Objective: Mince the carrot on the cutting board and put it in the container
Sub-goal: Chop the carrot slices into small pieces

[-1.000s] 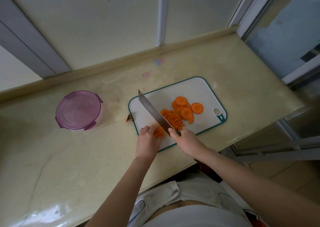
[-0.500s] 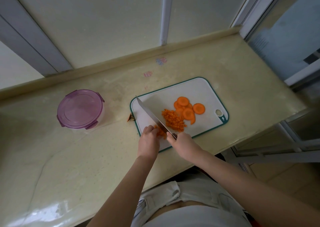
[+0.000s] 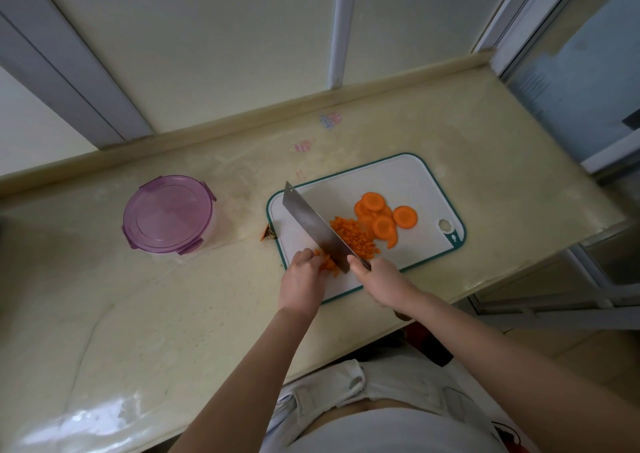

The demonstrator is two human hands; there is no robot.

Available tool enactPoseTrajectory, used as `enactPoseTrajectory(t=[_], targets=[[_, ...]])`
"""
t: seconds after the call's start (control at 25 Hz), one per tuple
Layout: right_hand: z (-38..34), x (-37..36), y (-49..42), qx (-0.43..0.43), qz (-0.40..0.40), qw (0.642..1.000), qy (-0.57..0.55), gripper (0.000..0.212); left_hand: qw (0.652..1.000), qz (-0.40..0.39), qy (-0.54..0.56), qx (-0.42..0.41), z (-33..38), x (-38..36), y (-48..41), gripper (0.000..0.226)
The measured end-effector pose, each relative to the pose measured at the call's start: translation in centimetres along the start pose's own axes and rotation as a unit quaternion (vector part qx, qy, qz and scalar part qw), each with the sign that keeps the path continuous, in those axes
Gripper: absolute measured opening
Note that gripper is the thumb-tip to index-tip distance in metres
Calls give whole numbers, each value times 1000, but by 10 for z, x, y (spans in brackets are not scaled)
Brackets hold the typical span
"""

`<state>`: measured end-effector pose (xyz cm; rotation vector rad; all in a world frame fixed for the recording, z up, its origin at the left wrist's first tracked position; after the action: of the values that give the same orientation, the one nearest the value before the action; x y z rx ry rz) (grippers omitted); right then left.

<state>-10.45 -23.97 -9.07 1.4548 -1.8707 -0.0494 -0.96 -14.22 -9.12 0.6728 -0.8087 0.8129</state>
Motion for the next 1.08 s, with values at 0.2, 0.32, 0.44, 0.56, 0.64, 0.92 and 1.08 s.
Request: enactPoseTrajectory(t=[0.2, 0.32, 0.44, 0.56, 0.64, 0.92, 1.08], targets=[[-8, 22, 0, 8, 17, 999, 39, 48, 999, 22, 24, -1, -2, 3, 3, 12], [-11, 25, 5, 13, 20, 999, 43, 50, 999, 23, 29, -13, 0, 2, 6, 16], [-13, 19, 11, 16, 12, 999, 24, 47, 999, 15, 23, -24, 3, 2, 7, 21], [-19, 19, 17, 28, 16, 999, 23, 46, 999, 1, 45, -12, 1, 4, 8, 27], [-21, 19, 21, 30, 23, 999, 18, 45, 998, -6, 67, 0, -2, 6, 10, 32], [-6, 6, 23, -27, 27, 999, -30, 49, 997, -14, 69, 34, -7, 5, 8, 31], [-1, -2, 25, -40, 15, 999, -31, 51, 998, -15, 51, 36, -7, 3, 3, 22]])
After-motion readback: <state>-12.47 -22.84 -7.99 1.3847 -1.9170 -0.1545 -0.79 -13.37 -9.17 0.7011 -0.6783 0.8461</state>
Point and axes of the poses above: each hand's wrist, its own y-axis away from the middle knuckle, its own x-axis out of the back of the hand, z = x × y, the point moved 10 cm from there along -y, towards the middle knuckle, and after that the axes turned 13 degrees about x, right-handed, at the moved point
